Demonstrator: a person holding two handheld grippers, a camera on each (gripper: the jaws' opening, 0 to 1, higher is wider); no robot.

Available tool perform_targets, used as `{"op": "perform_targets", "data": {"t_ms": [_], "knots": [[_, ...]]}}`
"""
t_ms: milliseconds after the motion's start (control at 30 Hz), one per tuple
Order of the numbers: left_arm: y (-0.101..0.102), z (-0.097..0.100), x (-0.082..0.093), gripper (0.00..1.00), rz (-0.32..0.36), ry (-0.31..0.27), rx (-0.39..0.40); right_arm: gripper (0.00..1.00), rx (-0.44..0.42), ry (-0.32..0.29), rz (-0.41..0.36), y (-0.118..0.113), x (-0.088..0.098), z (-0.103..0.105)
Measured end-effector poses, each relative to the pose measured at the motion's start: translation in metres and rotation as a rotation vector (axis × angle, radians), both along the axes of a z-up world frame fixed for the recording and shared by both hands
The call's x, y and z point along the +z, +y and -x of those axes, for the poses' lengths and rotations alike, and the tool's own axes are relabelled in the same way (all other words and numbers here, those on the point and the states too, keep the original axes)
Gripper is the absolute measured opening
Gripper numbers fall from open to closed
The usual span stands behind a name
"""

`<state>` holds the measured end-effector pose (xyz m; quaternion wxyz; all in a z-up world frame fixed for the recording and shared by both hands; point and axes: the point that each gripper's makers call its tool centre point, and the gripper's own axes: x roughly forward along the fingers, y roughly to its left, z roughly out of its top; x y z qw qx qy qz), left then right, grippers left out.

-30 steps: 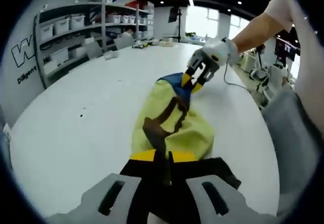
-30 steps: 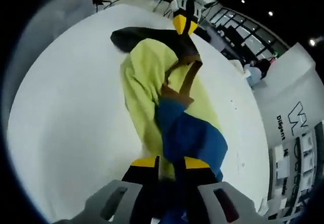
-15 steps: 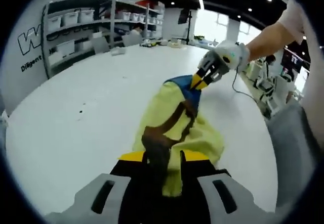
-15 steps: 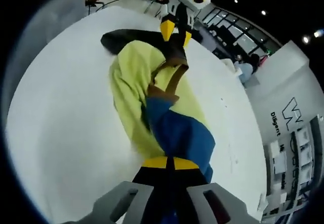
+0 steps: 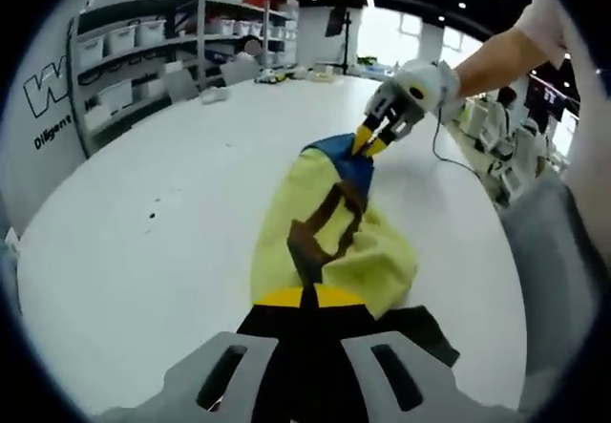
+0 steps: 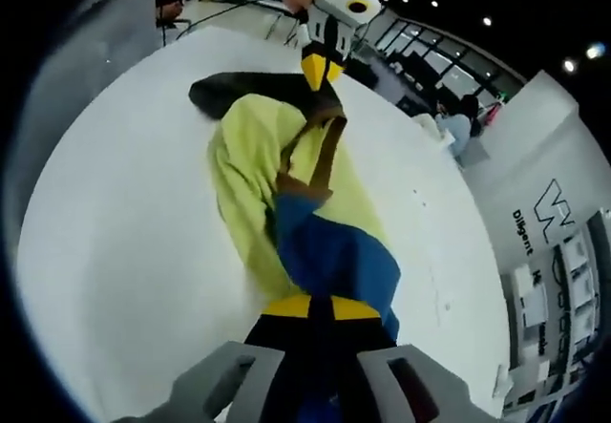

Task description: Fold the garment on the visible template until the final outline fits inside the template.

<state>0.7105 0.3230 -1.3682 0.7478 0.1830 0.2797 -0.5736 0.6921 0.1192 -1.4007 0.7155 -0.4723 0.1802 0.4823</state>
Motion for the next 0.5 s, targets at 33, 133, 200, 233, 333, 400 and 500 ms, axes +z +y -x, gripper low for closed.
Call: {"op": "perform_targets", "data": {"t_ms": [33, 133, 200, 233, 333, 400, 500], "knots": [[0.000, 0.001, 0.000, 0.01, 0.000, 0.001, -0.002, 0.06, 0.015, -0.015, 0.026, 0.001, -0.002, -0.001], [0.001, 0.002, 0.001, 0.01, -0.004, -0.010, -0.010, 0.05, 0.050, -0.015, 0.065, 0.004, -0.010, 0.002], [0.003, 0.002, 0.001, 0.01, -0.008, -0.023, -0.015, 0.04, 0.051, -0.008, 0.065, 0.006, -0.015, 0.001], [0.003, 0.002, 0.001, 0.01, -0.011, -0.027, -0.017, 0.00, 0.055, -0.016, 0.084, 0.005, -0.015, -0.001], [0.004, 0.005, 0.000, 0.01, -0.022, -0.040, -0.030, 0.00, 0.029, -0.004, 0.055, 0.004, -0.008, -0.006], [0.006, 0.005, 0.002, 0.01, -0.016, -0.041, -0.025, 0.00, 0.020, -0.001, 0.042, 0.003, -0.003, -0.008], [0.011, 0.002, 0.006, 0.01, -0.010, -0.054, -0.011, 0.00, -0.009, 0.027, -0.010, 0.000, 0.008, -0.007]]}}
